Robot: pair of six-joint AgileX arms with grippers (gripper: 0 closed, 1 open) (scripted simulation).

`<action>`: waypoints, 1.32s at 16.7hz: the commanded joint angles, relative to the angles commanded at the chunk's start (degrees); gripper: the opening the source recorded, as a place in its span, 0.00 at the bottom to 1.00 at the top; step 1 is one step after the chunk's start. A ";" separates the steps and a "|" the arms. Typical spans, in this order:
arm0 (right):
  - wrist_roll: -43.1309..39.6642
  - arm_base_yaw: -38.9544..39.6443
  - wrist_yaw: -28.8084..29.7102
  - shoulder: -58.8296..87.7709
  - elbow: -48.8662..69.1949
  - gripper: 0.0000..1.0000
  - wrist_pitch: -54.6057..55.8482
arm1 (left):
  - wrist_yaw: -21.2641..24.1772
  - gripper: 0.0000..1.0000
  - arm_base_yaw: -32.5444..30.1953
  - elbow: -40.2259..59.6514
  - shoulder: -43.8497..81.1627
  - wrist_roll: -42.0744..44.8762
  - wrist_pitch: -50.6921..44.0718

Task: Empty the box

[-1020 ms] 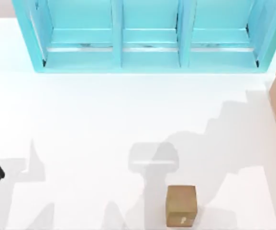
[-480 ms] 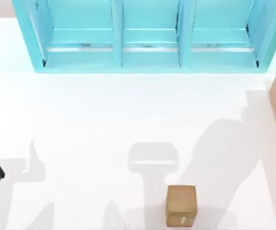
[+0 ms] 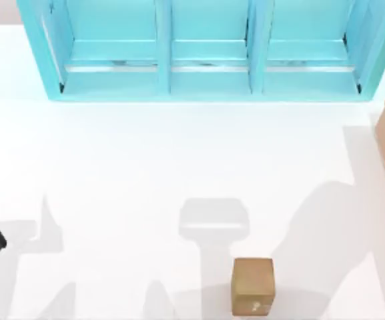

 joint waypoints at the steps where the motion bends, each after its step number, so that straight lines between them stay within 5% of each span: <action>1: 0.00 0.00 0.00 0.00 -0.02 1.00 0.02 | 0.00 1.00 0.00 0.00 0.00 0.00 0.00; 4: 0.00 0.00 0.00 0.00 -0.02 1.00 0.02 | 0.00 1.00 0.00 0.00 0.00 0.00 0.00; 17: 0.00 0.00 0.00 0.00 -0.02 0.02 0.02 | 0.00 1.00 0.00 0.00 0.00 0.00 0.00; 22: 0.00 0.00 0.00 0.00 -0.02 0.00 0.02 | 0.00 1.00 0.00 0.00 0.00 0.00 0.00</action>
